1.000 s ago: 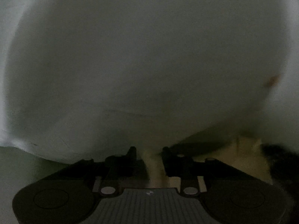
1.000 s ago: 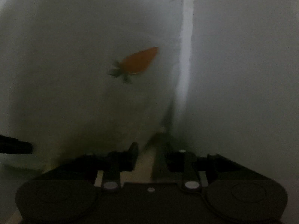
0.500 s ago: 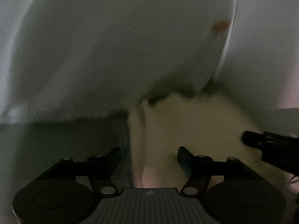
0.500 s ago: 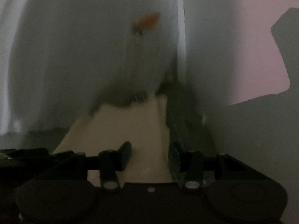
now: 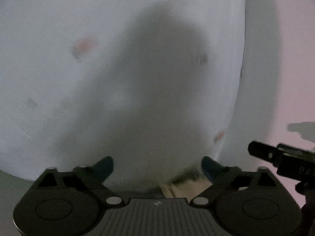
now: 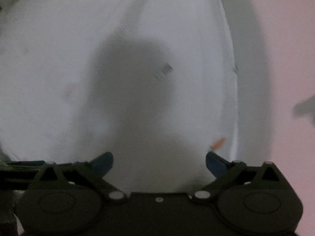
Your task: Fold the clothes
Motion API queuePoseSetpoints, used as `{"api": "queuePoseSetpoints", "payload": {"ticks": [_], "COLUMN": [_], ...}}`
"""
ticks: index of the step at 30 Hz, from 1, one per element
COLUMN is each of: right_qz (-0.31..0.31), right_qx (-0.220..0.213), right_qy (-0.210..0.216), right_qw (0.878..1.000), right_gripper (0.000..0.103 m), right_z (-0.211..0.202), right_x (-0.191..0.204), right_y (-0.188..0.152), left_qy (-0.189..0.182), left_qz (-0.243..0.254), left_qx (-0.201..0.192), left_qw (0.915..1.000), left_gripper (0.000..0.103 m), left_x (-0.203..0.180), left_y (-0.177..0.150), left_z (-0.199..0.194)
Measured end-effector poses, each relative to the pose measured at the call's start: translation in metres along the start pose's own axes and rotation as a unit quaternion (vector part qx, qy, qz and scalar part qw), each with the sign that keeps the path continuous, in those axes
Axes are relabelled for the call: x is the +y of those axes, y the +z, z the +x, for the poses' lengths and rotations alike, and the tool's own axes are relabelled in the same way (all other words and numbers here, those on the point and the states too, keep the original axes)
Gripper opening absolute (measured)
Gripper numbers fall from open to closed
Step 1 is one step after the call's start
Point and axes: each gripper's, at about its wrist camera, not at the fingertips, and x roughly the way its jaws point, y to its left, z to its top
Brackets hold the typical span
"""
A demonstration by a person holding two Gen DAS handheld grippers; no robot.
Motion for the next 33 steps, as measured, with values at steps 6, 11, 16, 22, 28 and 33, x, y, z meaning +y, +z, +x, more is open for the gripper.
{"api": "queuePoseSetpoints", "payload": {"ticks": [6,11,16,22,28,33], "right_qz": [0.008,0.021,0.006,0.040,0.046,0.089], "right_qx": [0.010,0.044,0.056,0.089,0.105,0.131], "right_qy": [0.048,0.055,0.039,-0.009,-0.020,-0.023], "right_qw": [0.999,0.997,0.998,0.995,0.993,0.987], "right_gripper": [0.103,0.103,0.103,0.103,0.103,0.103], "right_z": [-0.047,-0.071,-0.109,-0.157,-0.205,-0.238], "right_x": [0.068,0.135,0.219,0.320,0.406,0.450], "right_y": [-0.003,-0.033,-0.046,-0.073,-0.098,-0.103], "left_qy": [0.045,0.058,0.103,0.107,0.113,0.141], "left_qz": [-0.034,-0.030,0.017,0.067,0.018,0.089], "left_qx": [-0.050,0.026,0.023,0.030,0.049,0.090], "left_qw": [0.9971,0.9976,0.9943,0.9915,0.9923,0.9819], "left_gripper": [0.103,0.103,0.103,0.103,0.103,0.103], "left_x": [0.041,0.090,0.146,0.229,0.301,0.313], "left_y": [0.007,-0.013,-0.018,-0.024,-0.036,-0.045], "left_z": [-0.127,-0.149,-0.205,-0.284,-0.339,-0.364]}}
